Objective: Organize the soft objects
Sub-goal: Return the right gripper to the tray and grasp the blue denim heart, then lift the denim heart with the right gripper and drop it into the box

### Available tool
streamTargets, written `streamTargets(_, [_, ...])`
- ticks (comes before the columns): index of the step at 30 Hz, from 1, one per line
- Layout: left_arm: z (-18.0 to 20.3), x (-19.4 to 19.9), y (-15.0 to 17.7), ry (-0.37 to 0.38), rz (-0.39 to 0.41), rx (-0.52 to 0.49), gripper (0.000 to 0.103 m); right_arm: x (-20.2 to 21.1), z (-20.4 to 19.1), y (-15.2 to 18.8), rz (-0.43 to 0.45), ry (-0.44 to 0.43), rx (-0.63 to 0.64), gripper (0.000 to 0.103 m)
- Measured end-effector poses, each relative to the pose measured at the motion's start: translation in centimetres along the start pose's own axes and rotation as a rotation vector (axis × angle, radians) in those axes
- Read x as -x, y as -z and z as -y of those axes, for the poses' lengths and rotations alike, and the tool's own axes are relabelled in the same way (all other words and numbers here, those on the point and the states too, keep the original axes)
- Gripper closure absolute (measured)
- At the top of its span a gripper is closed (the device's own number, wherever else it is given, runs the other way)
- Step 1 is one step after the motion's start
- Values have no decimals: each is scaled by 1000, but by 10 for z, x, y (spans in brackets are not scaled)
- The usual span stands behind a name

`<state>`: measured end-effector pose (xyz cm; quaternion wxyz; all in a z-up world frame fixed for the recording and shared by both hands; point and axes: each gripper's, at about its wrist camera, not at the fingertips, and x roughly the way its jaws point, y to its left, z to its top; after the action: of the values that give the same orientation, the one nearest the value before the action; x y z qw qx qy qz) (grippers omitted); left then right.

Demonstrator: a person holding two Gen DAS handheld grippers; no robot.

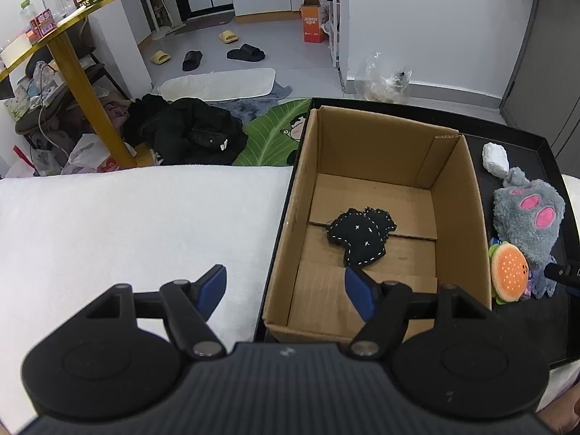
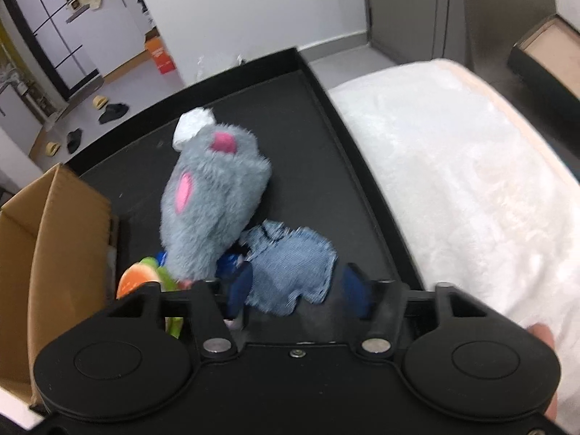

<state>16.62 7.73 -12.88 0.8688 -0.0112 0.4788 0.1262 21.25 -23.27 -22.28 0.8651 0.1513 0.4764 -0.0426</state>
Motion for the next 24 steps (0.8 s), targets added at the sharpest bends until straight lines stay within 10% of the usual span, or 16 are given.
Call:
streamTargets(7, [2, -2, -1, -19, -17, -14, 32, -21, -2, 1, -23, 16, 2, 44])
streamTargets(14, [0, -5, -1, -15, -25, -8, 32, -19, -8, 5, 0, -28, 47, 75])
streamTargets(24, [-3, -7, 0, 0, -23, 11, 32, 3, -10, 8, 30, -59, 61, 83])
